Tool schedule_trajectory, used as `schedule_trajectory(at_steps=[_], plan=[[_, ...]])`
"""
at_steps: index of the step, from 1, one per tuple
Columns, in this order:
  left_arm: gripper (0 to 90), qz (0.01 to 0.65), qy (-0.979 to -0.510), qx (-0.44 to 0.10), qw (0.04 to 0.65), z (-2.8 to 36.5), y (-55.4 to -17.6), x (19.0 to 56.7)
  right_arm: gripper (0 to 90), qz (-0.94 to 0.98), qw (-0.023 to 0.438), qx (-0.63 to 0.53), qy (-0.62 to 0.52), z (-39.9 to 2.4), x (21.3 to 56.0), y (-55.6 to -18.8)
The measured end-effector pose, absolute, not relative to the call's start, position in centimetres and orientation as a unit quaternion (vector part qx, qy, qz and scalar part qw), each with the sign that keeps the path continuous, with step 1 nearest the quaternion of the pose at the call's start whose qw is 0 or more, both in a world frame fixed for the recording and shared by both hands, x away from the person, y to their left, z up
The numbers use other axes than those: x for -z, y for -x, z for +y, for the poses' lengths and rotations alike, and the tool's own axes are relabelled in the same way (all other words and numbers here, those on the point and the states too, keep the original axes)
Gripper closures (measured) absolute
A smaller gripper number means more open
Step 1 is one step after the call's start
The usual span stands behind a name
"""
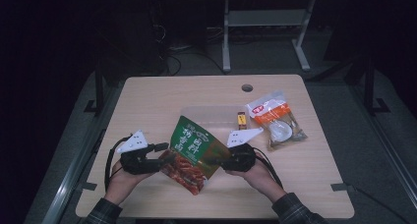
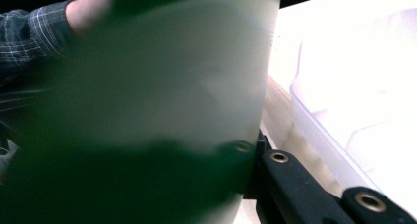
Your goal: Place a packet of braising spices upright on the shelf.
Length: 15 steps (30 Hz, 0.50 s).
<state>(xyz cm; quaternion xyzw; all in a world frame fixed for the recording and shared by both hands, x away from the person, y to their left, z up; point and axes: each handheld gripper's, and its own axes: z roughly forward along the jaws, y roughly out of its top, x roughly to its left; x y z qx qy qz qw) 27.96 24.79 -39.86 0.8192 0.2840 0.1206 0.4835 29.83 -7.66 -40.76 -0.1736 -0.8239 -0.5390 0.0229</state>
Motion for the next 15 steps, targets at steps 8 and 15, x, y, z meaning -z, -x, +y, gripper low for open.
schedule_trajectory(at_steps=[8, 15], plan=[[29.4, 0.283, -0.845, -0.121, 0.438, 26.1, -26.3, 41.5, 89.4, -0.822, 0.02, 0.543, 0.171, -8.1, 39.4, -30.1], [24.3, 0.288, -0.852, -0.114, 0.422, 26.3, -26.5, 42.5, 89.4, -0.817, 0.019, 0.549, 0.176, -8.4, 38.3, -30.5]])
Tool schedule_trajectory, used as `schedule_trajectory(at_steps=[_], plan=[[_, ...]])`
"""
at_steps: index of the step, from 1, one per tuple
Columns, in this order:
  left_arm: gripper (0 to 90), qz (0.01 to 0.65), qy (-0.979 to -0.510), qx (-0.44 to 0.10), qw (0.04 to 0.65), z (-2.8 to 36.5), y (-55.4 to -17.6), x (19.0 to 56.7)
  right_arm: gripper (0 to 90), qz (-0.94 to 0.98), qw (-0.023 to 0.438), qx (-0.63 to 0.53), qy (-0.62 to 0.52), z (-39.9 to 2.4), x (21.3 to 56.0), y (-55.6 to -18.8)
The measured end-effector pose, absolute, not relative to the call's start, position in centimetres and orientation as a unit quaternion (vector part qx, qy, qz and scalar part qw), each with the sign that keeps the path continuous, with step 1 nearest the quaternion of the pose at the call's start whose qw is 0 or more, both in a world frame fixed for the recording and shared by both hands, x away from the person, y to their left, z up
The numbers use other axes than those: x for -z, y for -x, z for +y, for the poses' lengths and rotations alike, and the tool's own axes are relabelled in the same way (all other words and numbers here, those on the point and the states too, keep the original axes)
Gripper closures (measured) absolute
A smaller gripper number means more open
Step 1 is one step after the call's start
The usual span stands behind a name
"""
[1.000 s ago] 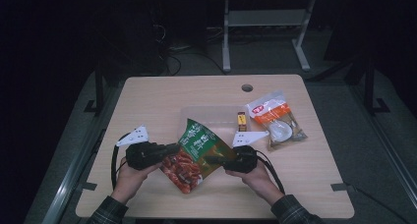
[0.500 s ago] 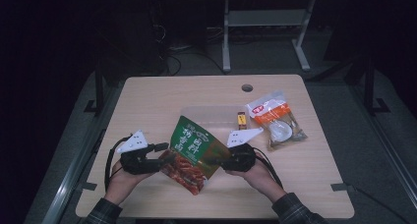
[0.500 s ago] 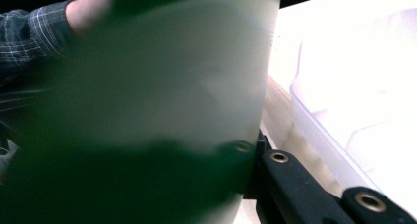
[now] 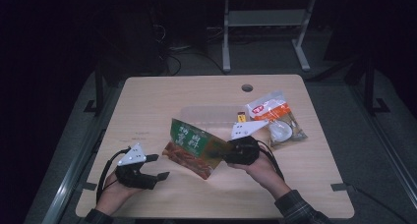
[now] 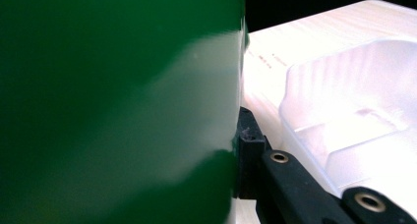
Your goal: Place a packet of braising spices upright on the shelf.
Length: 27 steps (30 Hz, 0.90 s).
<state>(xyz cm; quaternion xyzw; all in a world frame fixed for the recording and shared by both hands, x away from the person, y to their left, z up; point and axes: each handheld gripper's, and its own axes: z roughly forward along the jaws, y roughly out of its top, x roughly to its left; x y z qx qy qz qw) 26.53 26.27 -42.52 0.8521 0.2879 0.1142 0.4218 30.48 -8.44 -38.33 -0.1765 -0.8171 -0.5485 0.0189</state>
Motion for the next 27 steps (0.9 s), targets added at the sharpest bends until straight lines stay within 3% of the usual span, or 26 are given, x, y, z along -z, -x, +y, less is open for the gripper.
schedule_trajectory(at_steps=[27], plan=[[23.7, 0.287, -0.86, -0.118, 0.406, 26.2, -27.3, 43.8, 89.5, -0.794, -0.028, 0.569, 0.212, -11.6, 33.2, -32.7]])
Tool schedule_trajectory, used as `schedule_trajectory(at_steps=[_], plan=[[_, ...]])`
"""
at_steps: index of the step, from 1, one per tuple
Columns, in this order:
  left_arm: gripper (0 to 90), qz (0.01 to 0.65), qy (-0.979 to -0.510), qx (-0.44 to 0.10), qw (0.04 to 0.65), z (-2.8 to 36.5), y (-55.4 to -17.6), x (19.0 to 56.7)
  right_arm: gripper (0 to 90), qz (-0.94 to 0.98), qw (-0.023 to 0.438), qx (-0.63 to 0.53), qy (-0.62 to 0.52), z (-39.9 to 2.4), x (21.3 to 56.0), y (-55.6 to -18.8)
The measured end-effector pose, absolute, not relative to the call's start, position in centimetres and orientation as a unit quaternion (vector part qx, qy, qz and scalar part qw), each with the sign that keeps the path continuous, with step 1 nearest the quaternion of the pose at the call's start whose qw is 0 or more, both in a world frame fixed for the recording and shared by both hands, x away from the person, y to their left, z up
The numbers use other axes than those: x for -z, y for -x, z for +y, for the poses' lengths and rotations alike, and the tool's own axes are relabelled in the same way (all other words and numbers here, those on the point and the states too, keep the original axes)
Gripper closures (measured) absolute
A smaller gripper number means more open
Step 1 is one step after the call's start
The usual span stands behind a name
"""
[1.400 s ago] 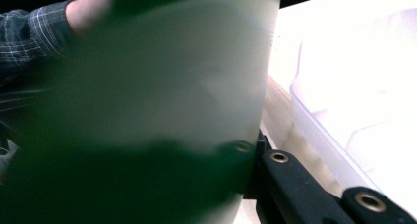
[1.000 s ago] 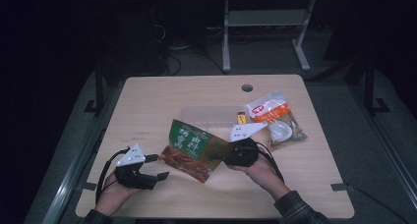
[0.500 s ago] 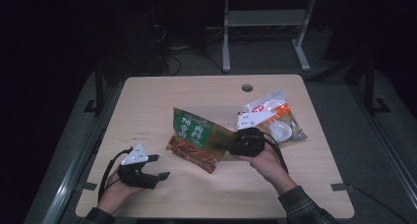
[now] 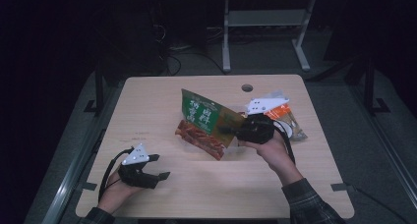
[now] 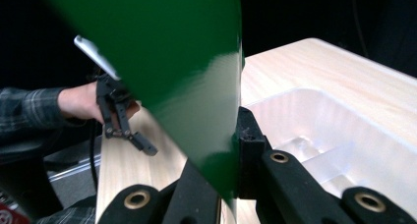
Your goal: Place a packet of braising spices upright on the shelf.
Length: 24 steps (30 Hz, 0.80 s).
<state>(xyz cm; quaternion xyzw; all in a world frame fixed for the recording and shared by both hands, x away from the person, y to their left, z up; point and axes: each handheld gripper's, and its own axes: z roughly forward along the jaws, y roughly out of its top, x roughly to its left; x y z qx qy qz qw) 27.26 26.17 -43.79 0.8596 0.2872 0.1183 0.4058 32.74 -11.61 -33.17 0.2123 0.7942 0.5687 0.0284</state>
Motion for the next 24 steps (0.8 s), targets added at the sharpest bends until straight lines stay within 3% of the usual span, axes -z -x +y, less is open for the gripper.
schedule_trajectory(at_steps=[10, 24], plan=[[23.7, 0.287, -0.858, -0.118, 0.409, 26.3, -27.3, 43.7, 89.5, 0.774, 0.083, -0.574, -0.254, -13.1, 31.7, -33.9], [23.7, 0.285, -0.86, -0.115, 0.407, 26.3, -27.3, 43.8, 89.5, 0.752, 0.145, -0.544, -0.344, -13.9, 33.1, -35.4]])
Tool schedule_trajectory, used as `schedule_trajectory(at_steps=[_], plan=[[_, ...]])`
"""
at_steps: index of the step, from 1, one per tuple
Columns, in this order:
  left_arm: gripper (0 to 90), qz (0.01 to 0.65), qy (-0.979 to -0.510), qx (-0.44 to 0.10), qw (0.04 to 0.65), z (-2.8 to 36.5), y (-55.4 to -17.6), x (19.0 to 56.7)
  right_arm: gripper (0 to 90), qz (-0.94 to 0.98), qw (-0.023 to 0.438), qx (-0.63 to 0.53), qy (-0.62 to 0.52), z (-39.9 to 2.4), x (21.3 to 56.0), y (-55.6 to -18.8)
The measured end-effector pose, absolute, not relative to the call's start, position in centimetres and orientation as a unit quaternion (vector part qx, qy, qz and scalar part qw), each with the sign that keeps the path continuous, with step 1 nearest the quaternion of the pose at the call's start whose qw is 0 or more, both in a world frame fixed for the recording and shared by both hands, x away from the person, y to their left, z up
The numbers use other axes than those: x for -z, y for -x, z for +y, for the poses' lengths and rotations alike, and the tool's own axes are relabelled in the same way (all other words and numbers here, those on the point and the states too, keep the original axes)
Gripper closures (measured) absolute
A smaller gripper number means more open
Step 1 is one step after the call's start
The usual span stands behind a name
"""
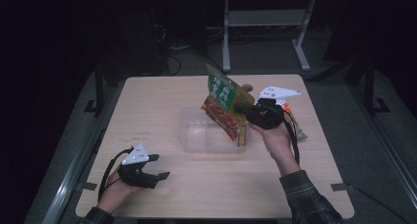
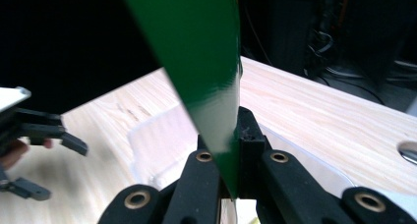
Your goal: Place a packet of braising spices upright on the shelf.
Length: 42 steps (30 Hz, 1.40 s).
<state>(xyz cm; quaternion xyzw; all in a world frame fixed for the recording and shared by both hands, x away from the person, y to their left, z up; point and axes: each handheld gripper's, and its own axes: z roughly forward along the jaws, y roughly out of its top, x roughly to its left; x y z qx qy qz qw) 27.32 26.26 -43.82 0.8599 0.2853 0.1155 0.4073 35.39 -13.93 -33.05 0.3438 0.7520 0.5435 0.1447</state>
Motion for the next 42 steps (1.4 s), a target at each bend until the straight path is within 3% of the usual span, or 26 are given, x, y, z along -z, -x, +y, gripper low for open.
schedule_trajectory(at_steps=[12, 42], plan=[[23.7, 0.283, -0.864, -0.112, 0.4, 26.2, -27.3, 43.9, 89.5, 0.752, 0.165, -0.517, -0.373, -13.6, 34.1, -35.3], [23.7, 0.268, -0.879, -0.097, 0.382, 25.7, -27.3, 44.3, 89.0, 0.768, 0.138, -0.498, -0.379, -12.9, 36.0, -36.2]])
